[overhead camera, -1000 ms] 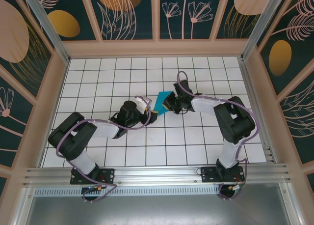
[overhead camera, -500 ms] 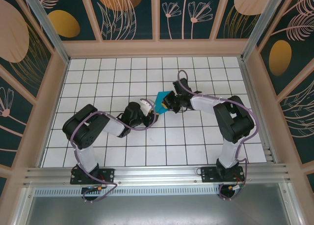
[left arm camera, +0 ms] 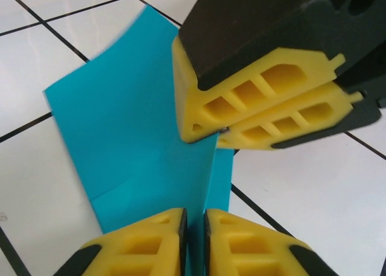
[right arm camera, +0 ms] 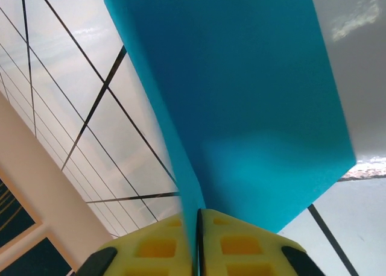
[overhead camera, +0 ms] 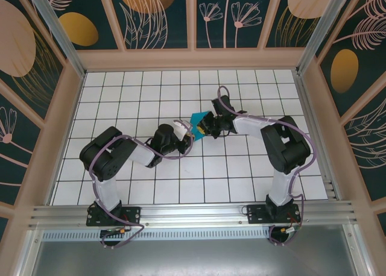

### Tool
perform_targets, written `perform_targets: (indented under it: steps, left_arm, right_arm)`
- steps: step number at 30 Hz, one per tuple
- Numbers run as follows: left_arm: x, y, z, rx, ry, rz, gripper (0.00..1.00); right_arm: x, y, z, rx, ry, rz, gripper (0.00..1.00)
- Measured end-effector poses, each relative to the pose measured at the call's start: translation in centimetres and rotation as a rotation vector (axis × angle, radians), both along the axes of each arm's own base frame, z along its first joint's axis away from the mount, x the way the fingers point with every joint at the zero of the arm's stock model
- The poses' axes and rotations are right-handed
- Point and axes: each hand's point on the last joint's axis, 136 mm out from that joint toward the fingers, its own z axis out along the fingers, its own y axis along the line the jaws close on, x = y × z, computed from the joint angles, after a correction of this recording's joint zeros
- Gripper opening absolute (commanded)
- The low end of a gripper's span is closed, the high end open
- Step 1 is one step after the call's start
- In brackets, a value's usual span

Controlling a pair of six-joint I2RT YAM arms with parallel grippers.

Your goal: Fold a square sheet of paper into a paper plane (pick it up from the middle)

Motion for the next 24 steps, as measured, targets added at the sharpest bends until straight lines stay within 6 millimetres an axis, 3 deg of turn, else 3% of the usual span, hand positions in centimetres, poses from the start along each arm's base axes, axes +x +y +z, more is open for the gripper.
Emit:
perform_targets:
  steps: [4,7,13,24]
  left_arm:
    - [0.1,0.1,0.0,0.003,-0.003,0.009,0.11]
    - [0.2,0.2,0.0,-0.002,0.005,0.02,0.08]
    - [0.1,0.1,0.0,-0.08,0.1,0.071,0.05]
    - [-0.4,0.1,-0.4,-0.262,0.352,0.201,0.03]
  right_arm:
    - [0.2,-0.2,0.2,0.003,-0.01,0.02,0.42]
    - [0.7,-0.7,0.4,-0.008,-0.049,0.048,0.49]
    - [1.5,-1.7,0.6,-0.046,-0.192,0.153,0.47]
    - [0.1,-2.5,-0.2,-0.038,-0.363,0.317,0.48]
